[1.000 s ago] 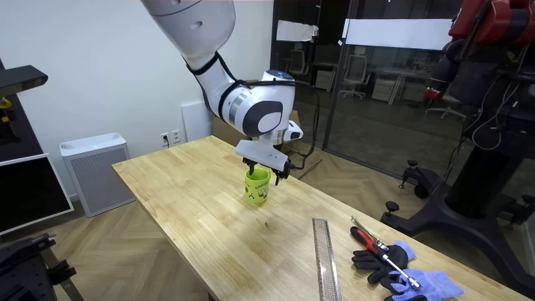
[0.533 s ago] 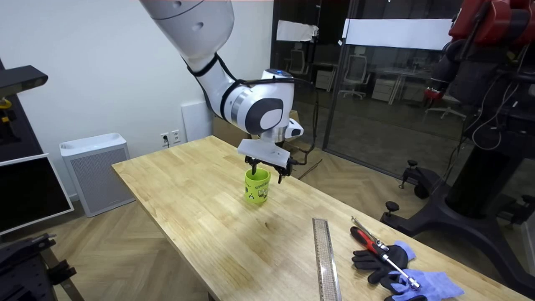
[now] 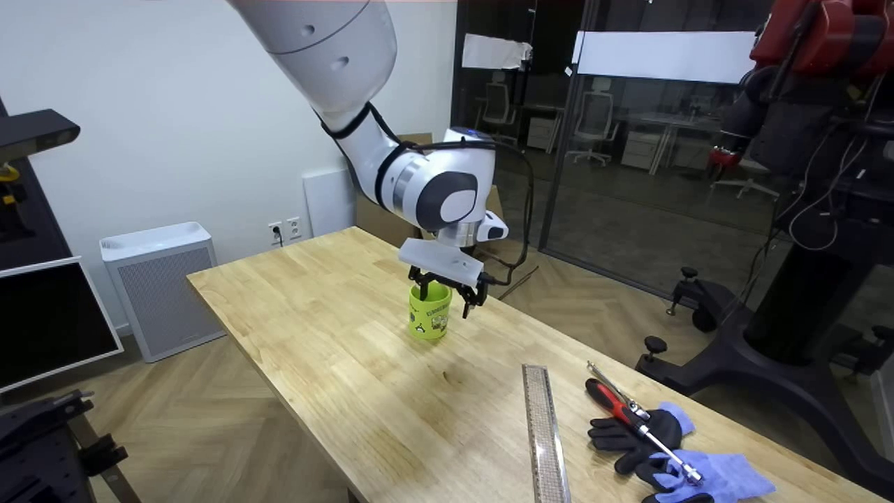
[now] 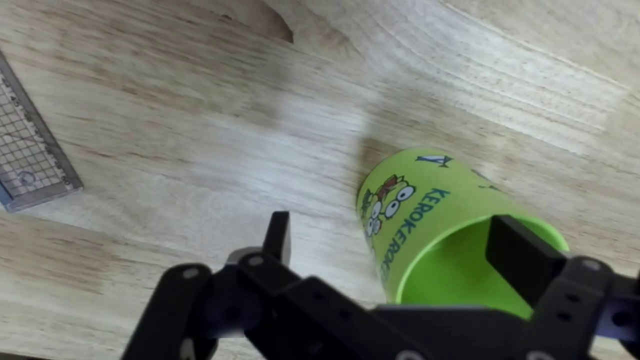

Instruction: Pick up cup and move it slightly forward

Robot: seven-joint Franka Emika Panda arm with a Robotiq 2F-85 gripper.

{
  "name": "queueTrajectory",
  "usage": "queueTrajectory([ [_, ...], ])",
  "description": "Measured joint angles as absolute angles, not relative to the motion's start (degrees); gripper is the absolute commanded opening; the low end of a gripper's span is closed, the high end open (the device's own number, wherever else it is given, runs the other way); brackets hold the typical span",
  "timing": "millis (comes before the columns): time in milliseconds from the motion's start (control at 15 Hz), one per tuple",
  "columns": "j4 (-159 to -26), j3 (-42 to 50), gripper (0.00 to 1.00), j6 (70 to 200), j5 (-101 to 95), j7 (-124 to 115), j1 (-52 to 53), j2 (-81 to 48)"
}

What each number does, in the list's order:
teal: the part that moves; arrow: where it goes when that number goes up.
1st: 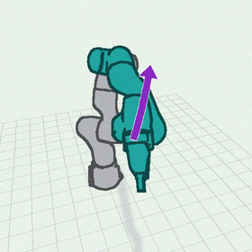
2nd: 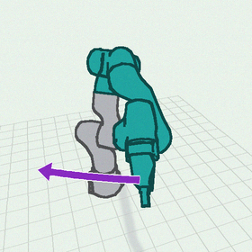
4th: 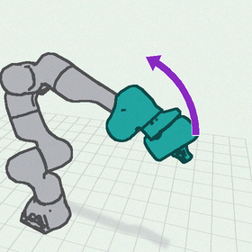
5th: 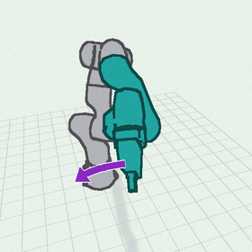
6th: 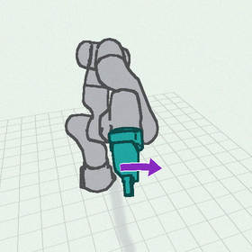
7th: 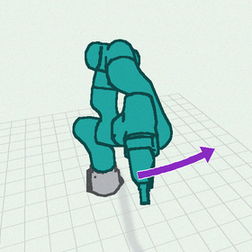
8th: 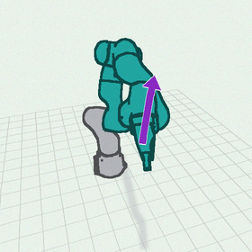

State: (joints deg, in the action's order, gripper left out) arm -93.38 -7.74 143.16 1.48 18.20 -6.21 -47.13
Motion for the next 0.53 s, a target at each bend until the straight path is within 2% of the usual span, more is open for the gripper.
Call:
queueTrajectory([
  [533, -84.41, -6.49, 1.00, 139.03, 1.47, 15.79, -4.90, -52.78],
])
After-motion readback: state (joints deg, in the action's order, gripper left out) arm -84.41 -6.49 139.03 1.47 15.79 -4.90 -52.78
